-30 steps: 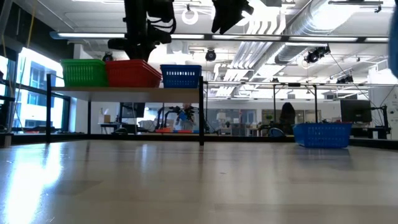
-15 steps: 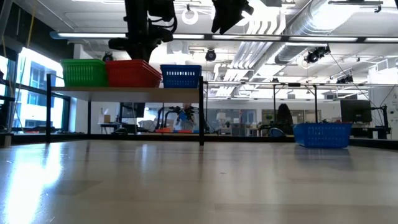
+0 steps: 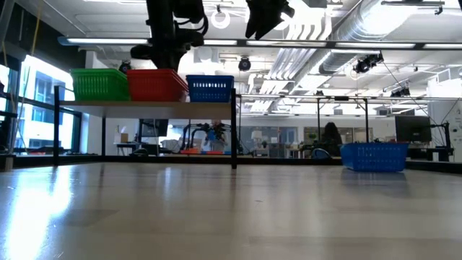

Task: Stack baskets on shelf by color
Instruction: Adjust the red baskets on the shelf, then stack the red basket on top of the red baskets on the shelf, then stack the blue basket on top of the blue baskets on the shelf

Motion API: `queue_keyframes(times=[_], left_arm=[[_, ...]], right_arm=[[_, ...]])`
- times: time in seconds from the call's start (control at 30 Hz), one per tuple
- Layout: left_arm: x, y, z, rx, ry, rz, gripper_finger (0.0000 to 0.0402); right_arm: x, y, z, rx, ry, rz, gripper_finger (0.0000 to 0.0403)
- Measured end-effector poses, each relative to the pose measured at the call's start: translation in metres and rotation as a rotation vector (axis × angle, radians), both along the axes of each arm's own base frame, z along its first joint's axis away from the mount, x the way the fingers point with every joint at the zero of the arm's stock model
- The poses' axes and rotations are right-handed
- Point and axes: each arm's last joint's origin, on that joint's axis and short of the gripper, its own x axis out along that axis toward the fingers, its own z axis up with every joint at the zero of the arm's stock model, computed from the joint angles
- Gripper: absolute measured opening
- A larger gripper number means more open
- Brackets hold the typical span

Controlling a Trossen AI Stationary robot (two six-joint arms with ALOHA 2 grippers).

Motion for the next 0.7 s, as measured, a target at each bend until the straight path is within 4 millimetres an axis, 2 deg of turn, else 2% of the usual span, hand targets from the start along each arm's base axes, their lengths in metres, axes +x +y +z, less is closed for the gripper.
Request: queue_keyframes(times=[0.17, 0.4, 0.53, 0.7], left_arm=[[-0.001, 0.000, 0.016, 0.050, 0.008, -0.068, 0.0062], [-0.009, -0.005, 0.059, 0.172, -0.035, -0.171, 0.0062], [-0.019, -0.020, 0.080, 0.235, -0.049, -0.294, 0.0062], [-0.041, -0.045, 0.104, 0.306, -0.085, -0.403, 0.0062]], right_arm=[[-0.001, 0.000, -0.001, 0.016, -0.005, -0.011, 0.0183], [-0.005, 0.002, -0.005, 0.118, -0.005, -0.067, 0.0183], [-0.009, 0.003, -0.008, 0.188, -0.015, -0.130, 0.0183], [-0.014, 0.004, -0.012, 0.279, -0.042, -0.265, 0.0183]])
